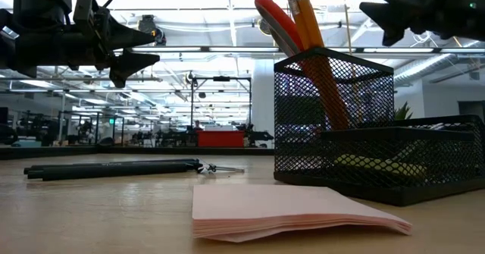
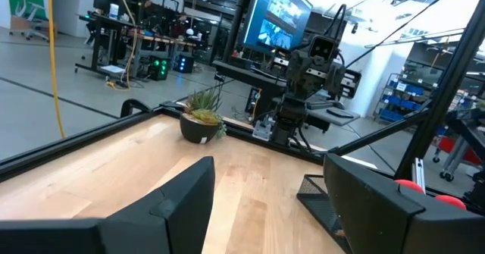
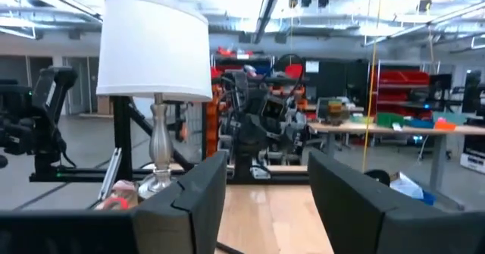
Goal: Pick and place office supplies into organizer
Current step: Put the black pen into the black desk organizer
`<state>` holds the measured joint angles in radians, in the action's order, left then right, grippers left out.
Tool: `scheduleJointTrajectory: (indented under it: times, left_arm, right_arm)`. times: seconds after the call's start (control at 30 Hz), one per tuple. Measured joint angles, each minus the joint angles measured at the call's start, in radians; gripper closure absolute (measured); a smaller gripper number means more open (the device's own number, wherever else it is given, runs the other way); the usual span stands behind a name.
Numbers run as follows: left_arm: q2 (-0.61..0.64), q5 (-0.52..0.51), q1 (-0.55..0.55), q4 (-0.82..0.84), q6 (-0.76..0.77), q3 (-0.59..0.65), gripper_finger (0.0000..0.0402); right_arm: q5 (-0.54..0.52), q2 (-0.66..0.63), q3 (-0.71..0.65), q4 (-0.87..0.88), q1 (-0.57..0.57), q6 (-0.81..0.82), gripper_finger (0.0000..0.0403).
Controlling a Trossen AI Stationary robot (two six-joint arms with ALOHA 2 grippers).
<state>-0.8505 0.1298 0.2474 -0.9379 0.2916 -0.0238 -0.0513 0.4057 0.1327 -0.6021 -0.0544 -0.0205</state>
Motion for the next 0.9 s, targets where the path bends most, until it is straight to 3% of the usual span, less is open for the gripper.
scheduleJointTrajectory:
  times: [0.33,0.63,0.9]
  left_arm:
    - [0.0,0.0,0.0,0.0,0.0,0.0,0.0149]
    - [0.0,0.0,0.0,0.0,0.0,0.0,0.0149]
    - [0.0,0.0,0.0,0.0,0.0,0.0,0.0149]
  right_arm:
    - [0.0,-0.167,-0.089,0.008,0.0,0.013,0.022]
    - [-0.002,-0.17,-0.093,0.122,-0.006,0.039,0.022]
    - [0.002,-0.17,-0.094,0.19,-0.006,0.169,0.022]
